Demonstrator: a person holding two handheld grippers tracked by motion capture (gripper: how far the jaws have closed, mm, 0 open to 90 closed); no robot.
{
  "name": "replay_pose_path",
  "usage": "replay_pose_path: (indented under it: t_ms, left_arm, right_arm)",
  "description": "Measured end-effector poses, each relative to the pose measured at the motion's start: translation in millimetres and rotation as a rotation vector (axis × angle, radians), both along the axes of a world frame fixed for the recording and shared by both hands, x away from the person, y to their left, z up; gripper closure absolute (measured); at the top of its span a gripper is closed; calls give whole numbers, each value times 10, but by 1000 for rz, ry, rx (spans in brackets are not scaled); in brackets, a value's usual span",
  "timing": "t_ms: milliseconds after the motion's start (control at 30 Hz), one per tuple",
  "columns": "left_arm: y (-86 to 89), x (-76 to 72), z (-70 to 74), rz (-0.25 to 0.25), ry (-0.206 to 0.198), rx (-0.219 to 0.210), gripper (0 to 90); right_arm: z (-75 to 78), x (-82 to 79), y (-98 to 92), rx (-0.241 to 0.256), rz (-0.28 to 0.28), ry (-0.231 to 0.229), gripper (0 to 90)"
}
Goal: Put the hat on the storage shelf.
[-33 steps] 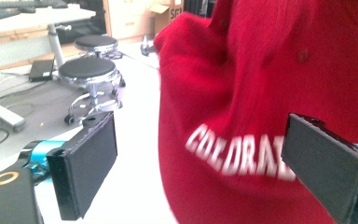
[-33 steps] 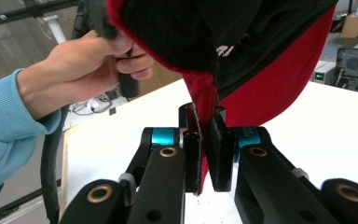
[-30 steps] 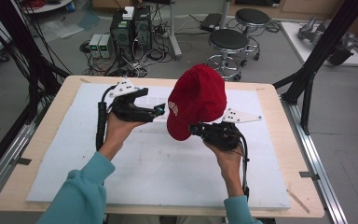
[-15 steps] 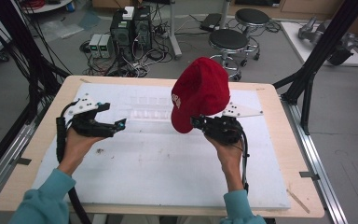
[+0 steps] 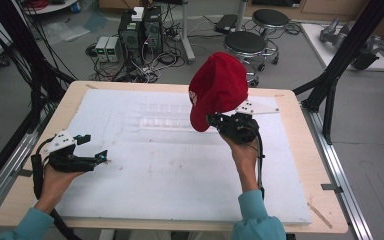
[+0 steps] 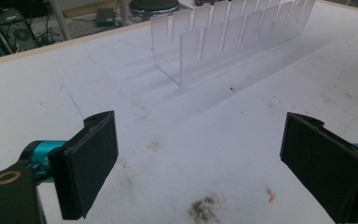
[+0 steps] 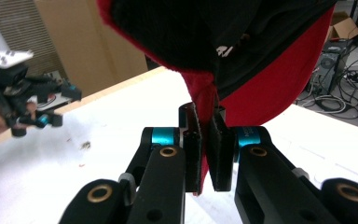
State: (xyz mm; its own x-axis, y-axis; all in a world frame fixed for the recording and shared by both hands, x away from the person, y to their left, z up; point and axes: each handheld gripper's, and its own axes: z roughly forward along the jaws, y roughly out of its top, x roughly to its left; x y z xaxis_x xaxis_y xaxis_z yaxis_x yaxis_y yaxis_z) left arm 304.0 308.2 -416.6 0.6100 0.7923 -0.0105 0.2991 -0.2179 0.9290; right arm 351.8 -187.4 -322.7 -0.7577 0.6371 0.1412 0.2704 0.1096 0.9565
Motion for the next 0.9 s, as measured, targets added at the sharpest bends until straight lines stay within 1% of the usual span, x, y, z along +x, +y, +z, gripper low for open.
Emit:
replay_pose_path:
  t_ms: [33,100,133,233,300,367,433,467,500,733,800,833,900]
  left_arm:
    - [22,-13,-28,-1,-7,-12,117]
    - [62,-26,-65,0,-3,-31,117]
    - [73,-36,-82,4,-11,-32,117]
    - [91,-70,-137,4,-15,-28,117]
    - [102,-95,-189,8,-10,-30,117]
    - [124,-126,-242,19,-19,-38,117]
    - [148,-153,-293,35,-12,-49,117]
    - [160,-163,-309,42,-15,-54,116]
    - [167,-178,-302,45,-32,-63,117]
    - [152,-183,-309,49,-33,-41,123]
    - [152,-190,-310,52,-38,-38,124]
    - [150,-194,-311,51,-42,-38,124]
    - [146,-201,-312,51,-47,-36,127]
  right_arm:
    - [6,15,8,-8,-4,-1,859]
    - [13,53,27,-21,-11,-5,859]
    - [12,75,32,-25,-12,-6,859]
    - [10,138,48,-40,-22,5,859]
    - [1,180,57,-44,-30,1,859]
    - [-19,221,67,-45,-35,-2,859]
    - [-38,257,79,-48,-37,4,859]
    - [-46,275,85,-50,-42,6,859]
    - [-50,295,94,-50,-37,7,859]
    - [-43,391,181,-83,-31,-7,859]
    - [-52,416,197,-87,-36,-7,859]
    - [-63,427,200,-79,-36,0,859]
    - [-83,453,203,-88,-36,-1,859]
